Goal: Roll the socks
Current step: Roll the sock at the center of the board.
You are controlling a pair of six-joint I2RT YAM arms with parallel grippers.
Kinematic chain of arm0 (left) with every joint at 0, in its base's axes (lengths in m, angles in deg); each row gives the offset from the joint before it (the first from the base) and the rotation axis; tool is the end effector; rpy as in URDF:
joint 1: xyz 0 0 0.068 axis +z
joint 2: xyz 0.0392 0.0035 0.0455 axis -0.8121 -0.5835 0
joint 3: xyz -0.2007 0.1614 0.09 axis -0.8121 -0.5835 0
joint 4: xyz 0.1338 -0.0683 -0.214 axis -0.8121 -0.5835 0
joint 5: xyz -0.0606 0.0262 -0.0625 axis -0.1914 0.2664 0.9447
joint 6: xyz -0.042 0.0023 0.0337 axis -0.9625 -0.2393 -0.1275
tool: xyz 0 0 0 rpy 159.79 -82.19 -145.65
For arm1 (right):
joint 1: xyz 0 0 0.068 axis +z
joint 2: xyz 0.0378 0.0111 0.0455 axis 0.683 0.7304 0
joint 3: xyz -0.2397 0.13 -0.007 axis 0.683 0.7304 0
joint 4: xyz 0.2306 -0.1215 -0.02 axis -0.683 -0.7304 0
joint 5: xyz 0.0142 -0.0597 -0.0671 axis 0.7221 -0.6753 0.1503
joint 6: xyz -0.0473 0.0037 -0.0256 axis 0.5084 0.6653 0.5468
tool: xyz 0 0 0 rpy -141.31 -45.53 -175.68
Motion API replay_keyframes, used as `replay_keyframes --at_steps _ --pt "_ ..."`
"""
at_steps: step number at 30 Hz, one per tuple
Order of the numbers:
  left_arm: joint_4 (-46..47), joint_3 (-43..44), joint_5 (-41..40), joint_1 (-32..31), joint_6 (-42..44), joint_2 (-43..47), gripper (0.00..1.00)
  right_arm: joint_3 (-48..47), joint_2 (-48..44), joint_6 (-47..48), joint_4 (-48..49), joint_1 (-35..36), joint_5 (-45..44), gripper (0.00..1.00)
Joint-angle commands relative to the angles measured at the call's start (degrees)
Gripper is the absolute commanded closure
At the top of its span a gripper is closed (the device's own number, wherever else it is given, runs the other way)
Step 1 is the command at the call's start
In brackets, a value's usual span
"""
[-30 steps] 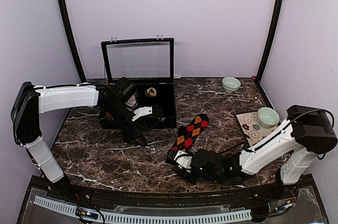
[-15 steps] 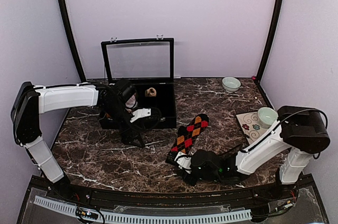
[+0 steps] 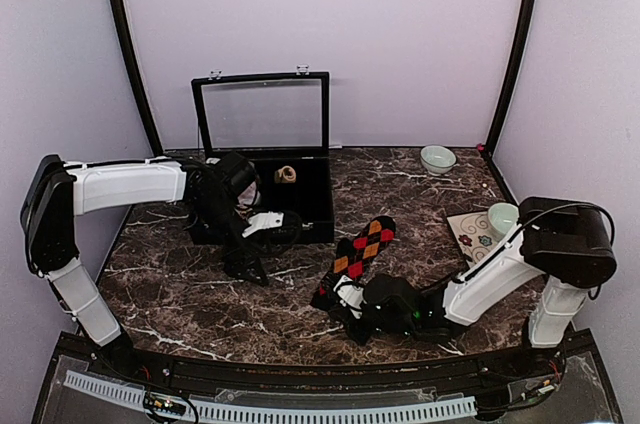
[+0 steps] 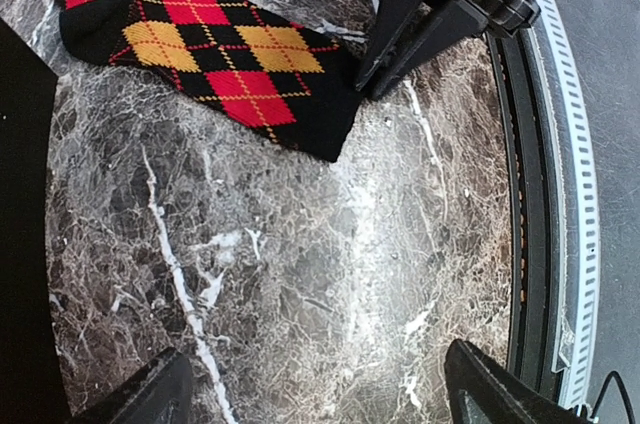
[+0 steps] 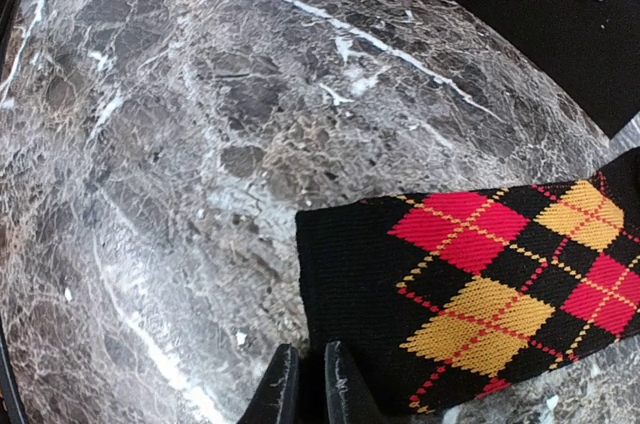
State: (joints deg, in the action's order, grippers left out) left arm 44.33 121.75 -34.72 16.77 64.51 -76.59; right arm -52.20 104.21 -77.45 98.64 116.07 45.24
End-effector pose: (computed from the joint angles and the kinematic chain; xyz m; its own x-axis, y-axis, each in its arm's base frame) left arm 0.2494 -0.2157 0.2210 -0.0879 0.8079 -0.5827 0.9898 0.0047 -0.1427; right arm 0.0962 0.2911 0.0985 -0.2988 -0.4725 -0.8292 -0.8563 0.5163 0.0143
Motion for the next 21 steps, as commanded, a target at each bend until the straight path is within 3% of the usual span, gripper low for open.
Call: replay_keyframes --at_steps 1,6,12,16,21 --pt "-1.6 -2.4 3.1 -1.6 2.4 2.3 0.09 0.5 3.2 -3.9 -5.8 -1.7 5.8 0.96" --pt "2.3 -6.0 2.8 -7.5 3.0 1.6 0.07 0.6 2.5 -7.0 -5.6 -3.5 11.2 1.0" --pt "5.0 -3.6 1.5 -11.0 4.2 -2.4 0.11 2.8 -0.7 -11.7 -2.2 -5.3 19.5 1.0" --pt "7.7 -2.3 -1.4 -14.6 5.8 -3.3 0.28 4.3 -1.5 -16.7 0.9 -7.6 23.8 1.0" --pt "9.7 -1.2 -5.0 -18.0 7.9 -5.7 0.35 7.6 0.8 -25.6 8.9 -11.2 29.5 1.0"
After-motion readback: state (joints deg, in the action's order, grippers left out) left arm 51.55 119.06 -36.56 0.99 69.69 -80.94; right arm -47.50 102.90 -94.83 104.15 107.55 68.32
